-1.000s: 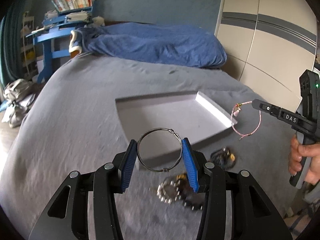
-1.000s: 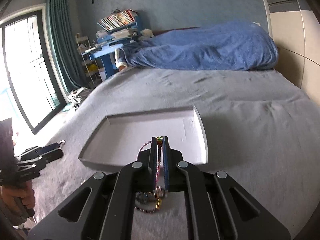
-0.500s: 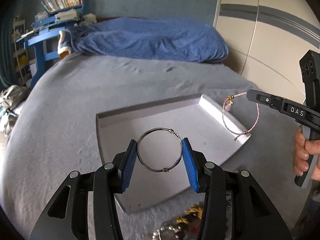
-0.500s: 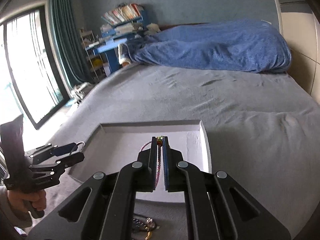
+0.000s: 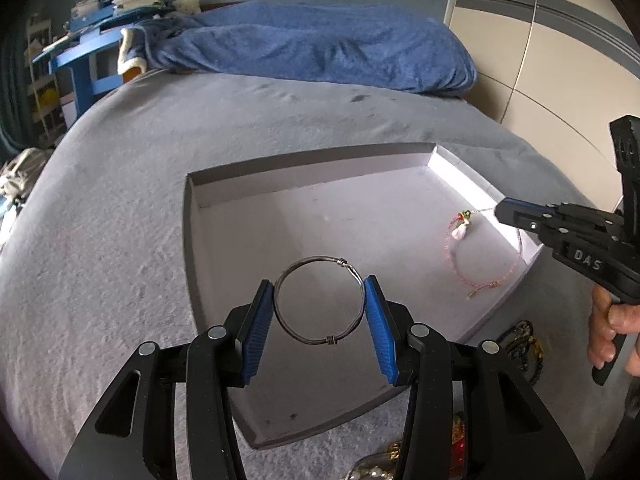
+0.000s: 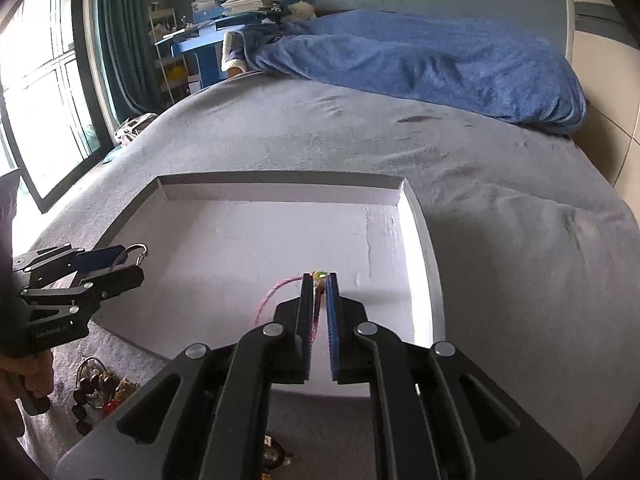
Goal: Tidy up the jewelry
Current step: 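Lower the silver bangle and pink cord bracelet into the tray with both grippers, then withdraw both open grippers from the tray back to the bracelet pile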
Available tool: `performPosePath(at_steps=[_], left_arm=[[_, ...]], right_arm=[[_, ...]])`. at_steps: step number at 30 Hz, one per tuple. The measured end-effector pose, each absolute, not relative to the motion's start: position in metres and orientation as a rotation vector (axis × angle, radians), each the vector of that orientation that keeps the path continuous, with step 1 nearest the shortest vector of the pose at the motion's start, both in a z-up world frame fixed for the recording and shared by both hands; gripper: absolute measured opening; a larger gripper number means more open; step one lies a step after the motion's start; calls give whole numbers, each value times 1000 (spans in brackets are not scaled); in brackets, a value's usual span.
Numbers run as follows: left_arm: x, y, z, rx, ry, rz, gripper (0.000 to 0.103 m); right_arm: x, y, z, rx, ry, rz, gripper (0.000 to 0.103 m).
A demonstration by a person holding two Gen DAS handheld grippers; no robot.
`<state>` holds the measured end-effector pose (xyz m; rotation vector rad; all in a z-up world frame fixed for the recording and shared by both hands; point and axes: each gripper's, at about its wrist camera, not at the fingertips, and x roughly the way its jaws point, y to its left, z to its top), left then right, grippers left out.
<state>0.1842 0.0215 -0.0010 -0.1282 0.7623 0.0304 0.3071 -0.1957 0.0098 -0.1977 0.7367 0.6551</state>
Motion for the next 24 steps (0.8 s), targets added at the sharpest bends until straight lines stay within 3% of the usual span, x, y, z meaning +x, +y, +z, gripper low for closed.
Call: performPosePath(at_steps=[1, 3, 5, 10, 12, 24], left_arm=[[183, 21, -1, -127, 759, 33, 53], [177, 21, 2, -122, 736, 38, 70], [172, 21, 6, -130, 716, 29, 76], [151, 16, 18, -133, 666, 4, 80], [140, 12, 23, -131, 643, 3, 90], [83, 1, 20, -128, 641, -9, 93]], right_arm=[[306, -197, 11, -195, 731, 654, 15], [300, -203, 14, -170, 716, 656, 24], [293, -208, 18, -152, 698, 657, 28], [260, -228, 29, -99, 634, 660, 45], [244, -238, 29, -75, 622, 665, 47], [199, -272, 5, -73, 689, 638, 58]])
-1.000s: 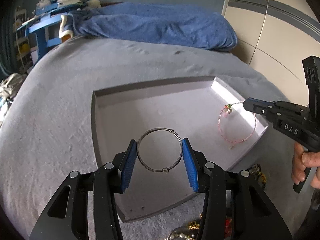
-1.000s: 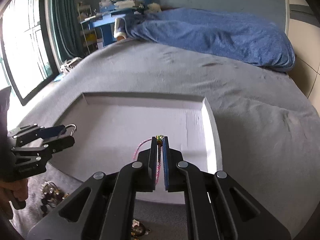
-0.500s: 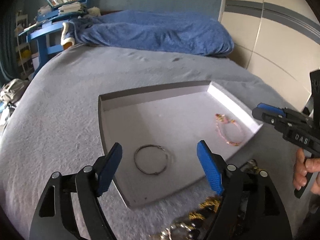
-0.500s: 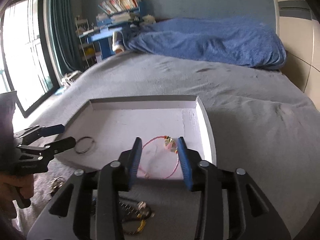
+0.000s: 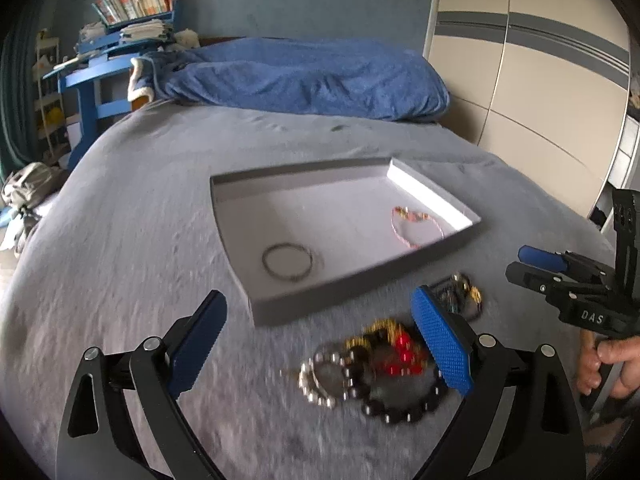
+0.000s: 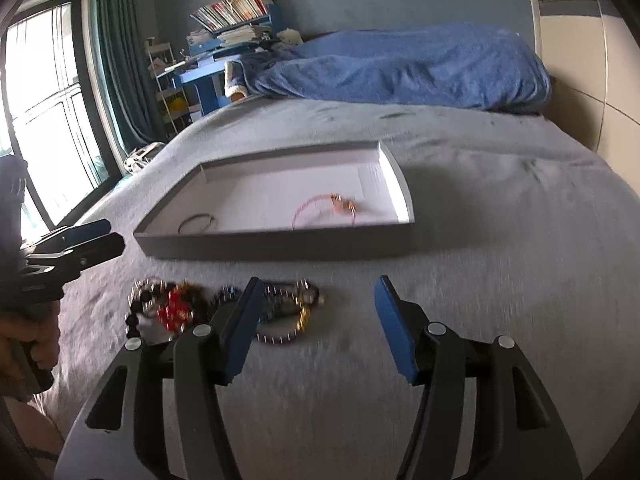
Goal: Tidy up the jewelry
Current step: 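Withdraw both open grippers from the tray back to the bracelet pile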
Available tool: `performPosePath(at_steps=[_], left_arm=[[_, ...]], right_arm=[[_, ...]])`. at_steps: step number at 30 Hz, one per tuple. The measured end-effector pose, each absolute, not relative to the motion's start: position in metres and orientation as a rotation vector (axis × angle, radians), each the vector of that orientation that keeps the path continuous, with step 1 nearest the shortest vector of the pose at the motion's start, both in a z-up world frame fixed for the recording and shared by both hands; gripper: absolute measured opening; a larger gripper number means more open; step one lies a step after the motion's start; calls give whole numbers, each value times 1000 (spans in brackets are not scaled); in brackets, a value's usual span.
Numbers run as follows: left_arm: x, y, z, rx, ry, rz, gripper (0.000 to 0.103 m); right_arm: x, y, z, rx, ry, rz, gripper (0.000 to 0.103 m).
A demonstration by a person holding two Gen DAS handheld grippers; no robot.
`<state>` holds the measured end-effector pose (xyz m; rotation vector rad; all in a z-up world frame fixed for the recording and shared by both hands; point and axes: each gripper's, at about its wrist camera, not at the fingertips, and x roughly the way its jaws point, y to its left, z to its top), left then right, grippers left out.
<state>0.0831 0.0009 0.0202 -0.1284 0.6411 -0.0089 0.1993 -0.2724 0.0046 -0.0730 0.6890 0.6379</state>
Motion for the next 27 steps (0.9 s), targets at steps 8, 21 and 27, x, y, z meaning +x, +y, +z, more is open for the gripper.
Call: performPosePath(at_steps=[8, 21, 27], left_arm=[[63, -5, -3, -101, 692, -24, 93], [70, -11, -12, -92, 747, -69, 86], [69, -17, -12, -87, 749, -116, 62]], right_arm=[[190, -285, -14, -43, 736, 621, 64], [187, -273, -19, -104, 749, 626, 69], [189, -275, -19, -98, 752, 619, 69]])
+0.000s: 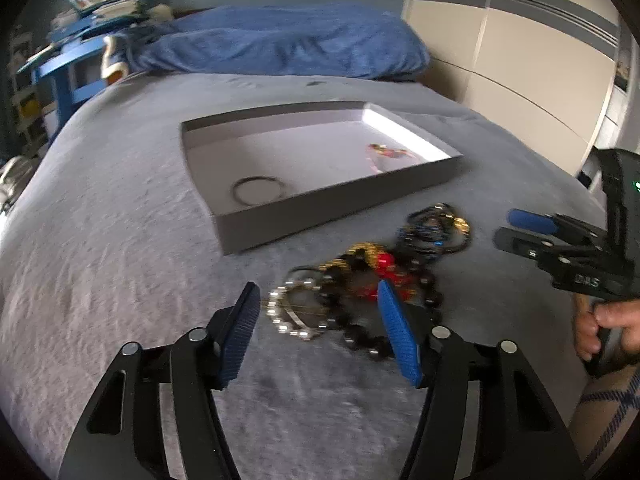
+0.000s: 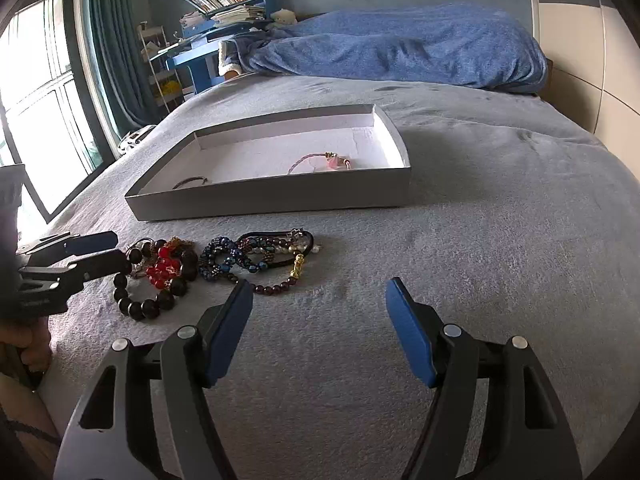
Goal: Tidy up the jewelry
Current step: 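Withdraw both open grippers from the tray back to the bracelet pile, then grasp the red-bead chain with the left gripper while the right gripper grasps the dark bead bracelet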
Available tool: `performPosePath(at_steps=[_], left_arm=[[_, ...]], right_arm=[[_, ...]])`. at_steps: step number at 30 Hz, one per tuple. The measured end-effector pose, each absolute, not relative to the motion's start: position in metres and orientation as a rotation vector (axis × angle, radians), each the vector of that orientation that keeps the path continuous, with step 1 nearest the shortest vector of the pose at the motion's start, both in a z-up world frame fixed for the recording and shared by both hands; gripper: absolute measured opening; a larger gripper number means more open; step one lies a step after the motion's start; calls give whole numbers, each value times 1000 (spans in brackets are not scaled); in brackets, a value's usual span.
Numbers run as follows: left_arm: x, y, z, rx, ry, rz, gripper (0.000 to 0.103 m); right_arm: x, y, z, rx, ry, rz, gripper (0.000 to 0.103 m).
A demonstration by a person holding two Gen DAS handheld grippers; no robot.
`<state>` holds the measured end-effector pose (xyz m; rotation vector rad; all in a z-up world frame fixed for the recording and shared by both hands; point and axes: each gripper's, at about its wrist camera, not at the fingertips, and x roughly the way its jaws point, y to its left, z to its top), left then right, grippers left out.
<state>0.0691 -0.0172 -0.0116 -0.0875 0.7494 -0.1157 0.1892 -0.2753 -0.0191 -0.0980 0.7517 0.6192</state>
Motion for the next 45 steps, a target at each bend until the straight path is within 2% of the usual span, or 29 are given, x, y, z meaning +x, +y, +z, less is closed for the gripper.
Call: performPosePath(at_steps=[7, 11, 14, 18, 20, 22, 30, 32, 34, 44, 45], left_arm=[[71, -41, -11, 13, 751, -169, 59], [80, -49, -9, 27, 755, -200, 50], [90, -57, -12, 57, 780, -214, 46], [105, -64, -23, 83, 846, -210, 27], [107, -66, -23, 89, 843, -219, 21], [104, -67, -21, 91, 825, -224, 9], [81, -49, 9, 19, 702, -217, 9], [76, -43, 17, -5, 678, -213, 9], [73, -38, 26, -20, 653, -208, 9], [53, -5, 51, -89, 596, -148, 9], [52, -1, 50, -93, 598, -141, 9]], right_arm=[[190, -275, -18, -106, 753, 616, 69], [189, -274, -19, -111, 755, 615, 69], [189, -274, -19, -109, 758, 614, 69], [188, -274, -19, -111, 757, 615, 69], [187, -273, -20, -111, 759, 616, 69], [188, -273, -20, -112, 764, 618, 69], [193, -269, -21, -102, 790, 638, 68], [197, -268, -23, -96, 807, 644, 63], [200, -266, -25, -93, 827, 649, 54], [219, -250, -31, -50, 897, 680, 37], [221, -247, -32, -54, 907, 687, 29]])
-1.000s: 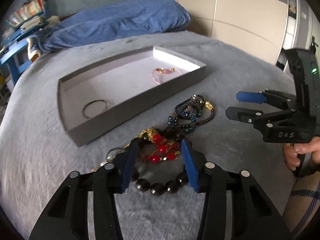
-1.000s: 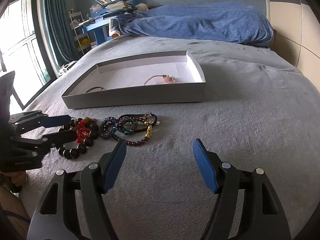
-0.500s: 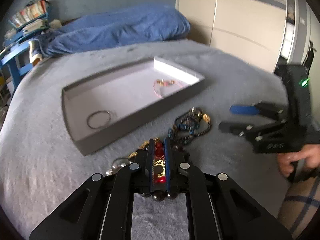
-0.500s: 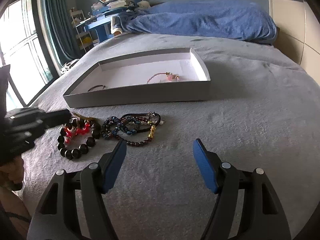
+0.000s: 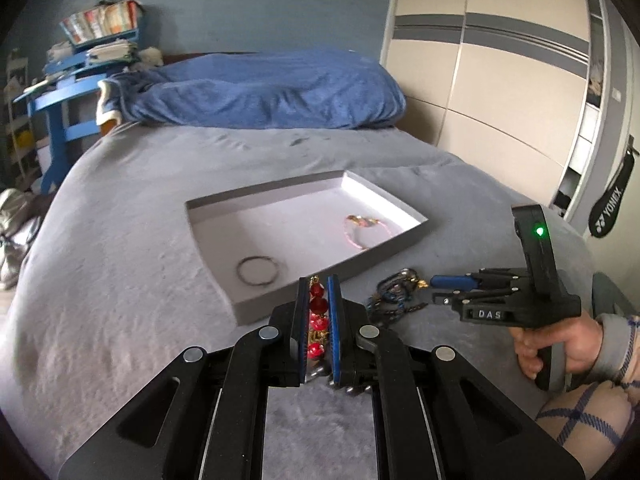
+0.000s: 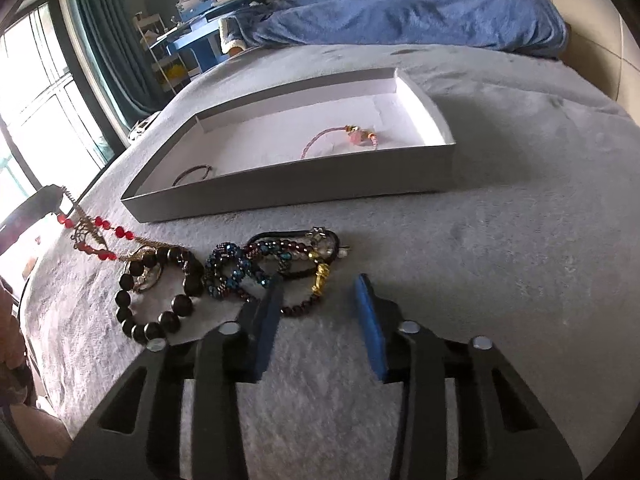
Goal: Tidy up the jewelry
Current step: 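Grasp the red-bead chain with the left gripper while the right gripper grasps the dark bead bracelet, then carry both bracelets over the tray and open both grippers to drop them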
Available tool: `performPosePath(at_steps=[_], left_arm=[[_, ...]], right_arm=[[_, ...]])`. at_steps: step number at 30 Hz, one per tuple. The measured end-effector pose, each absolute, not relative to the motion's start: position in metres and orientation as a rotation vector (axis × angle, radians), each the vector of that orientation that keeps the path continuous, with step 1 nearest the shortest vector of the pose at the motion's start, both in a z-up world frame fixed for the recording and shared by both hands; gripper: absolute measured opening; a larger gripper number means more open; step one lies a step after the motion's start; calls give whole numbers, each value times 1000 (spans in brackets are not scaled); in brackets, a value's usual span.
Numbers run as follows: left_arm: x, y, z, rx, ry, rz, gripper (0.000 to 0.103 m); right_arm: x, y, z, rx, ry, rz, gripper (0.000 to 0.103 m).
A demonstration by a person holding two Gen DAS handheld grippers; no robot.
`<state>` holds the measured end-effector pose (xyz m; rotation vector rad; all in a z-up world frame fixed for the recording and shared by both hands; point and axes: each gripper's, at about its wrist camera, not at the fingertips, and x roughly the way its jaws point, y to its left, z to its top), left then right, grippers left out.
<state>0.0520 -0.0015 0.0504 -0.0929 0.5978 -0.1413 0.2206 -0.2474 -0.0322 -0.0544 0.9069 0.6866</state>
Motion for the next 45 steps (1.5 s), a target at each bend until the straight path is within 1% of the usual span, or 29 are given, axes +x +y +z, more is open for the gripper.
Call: performPosePath(at_steps=[1, 3, 5, 12, 20, 24, 28, 45], left_arm=[[50, 2, 50, -96, 599, -134, 9], [46, 9, 48, -108, 603, -115, 9], [41, 16, 46, -120, 603, -100, 9], [27, 36, 37, -141, 621, -55, 9], [23, 46, 5, -185, 697, -33, 10], [19, 50, 3, -203, 691, -32, 10], [19, 49, 19, -194, 658, -46, 10], [46, 41, 108, -141, 504, -122, 10]], right_arm=[[221, -245, -34, -61, 914, 689, 21], [221, -242, -34, -72, 916, 699, 10], [219, -244, -32, -68, 904, 702, 7], [205, -263, -8, -45, 812, 686, 6], [195, -278, 33, -54, 702, 684, 6], [195, -286, 50, -49, 660, 675, 6], [198, -289, 63, -50, 638, 672, 6], [218, -273, 77, -50, 616, 692, 6]])
